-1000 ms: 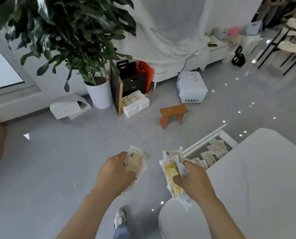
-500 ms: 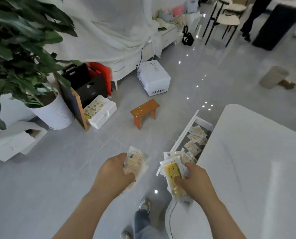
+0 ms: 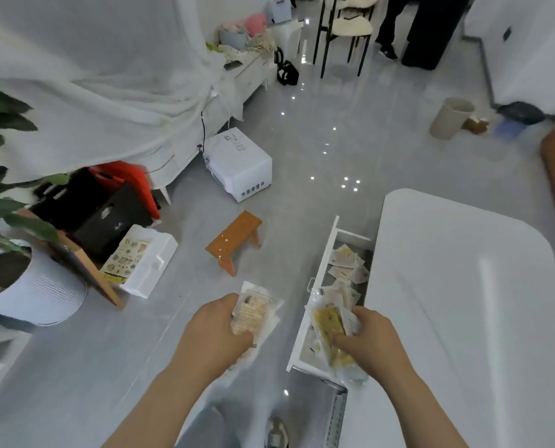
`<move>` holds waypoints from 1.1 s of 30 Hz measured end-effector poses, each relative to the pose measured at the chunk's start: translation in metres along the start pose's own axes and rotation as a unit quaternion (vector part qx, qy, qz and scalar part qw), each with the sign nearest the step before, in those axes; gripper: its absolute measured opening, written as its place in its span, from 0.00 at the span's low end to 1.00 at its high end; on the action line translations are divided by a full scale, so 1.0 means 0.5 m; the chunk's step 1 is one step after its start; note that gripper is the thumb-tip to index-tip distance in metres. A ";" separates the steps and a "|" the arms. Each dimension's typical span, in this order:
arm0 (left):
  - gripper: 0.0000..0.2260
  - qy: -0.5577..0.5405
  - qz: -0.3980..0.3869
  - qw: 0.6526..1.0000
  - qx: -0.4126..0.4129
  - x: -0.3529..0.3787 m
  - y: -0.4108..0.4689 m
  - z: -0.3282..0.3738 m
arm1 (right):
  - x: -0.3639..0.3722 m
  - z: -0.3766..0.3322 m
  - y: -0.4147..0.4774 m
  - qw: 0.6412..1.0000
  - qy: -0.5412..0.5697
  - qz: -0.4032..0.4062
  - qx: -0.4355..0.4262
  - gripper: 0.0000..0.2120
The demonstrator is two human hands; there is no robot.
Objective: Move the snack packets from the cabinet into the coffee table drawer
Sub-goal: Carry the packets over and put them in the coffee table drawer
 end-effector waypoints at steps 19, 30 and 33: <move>0.15 0.055 -0.207 0.960 0.178 -0.048 0.521 0.049 | -0.004 -0.081 0.217 0.962 0.101 0.109 0.229 0.11; 0.15 0.106 -0.288 0.921 0.238 0.078 0.763 0.198 | -0.052 0.009 0.376 0.916 0.163 0.145 0.338 0.10; 0.14 0.122 -0.322 0.905 0.250 0.126 0.811 0.251 | -0.079 0.039 0.417 0.905 0.177 0.148 0.358 0.10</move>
Point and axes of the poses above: each hand's wrist, its own y-axis towards the middle knuckle, its own x-axis out of the palm, z = x × y, the point moved 7 cm from there along y, towards the middle knuckle, and after that the axes turned 9 degrees about x, right-handed, at the moved point
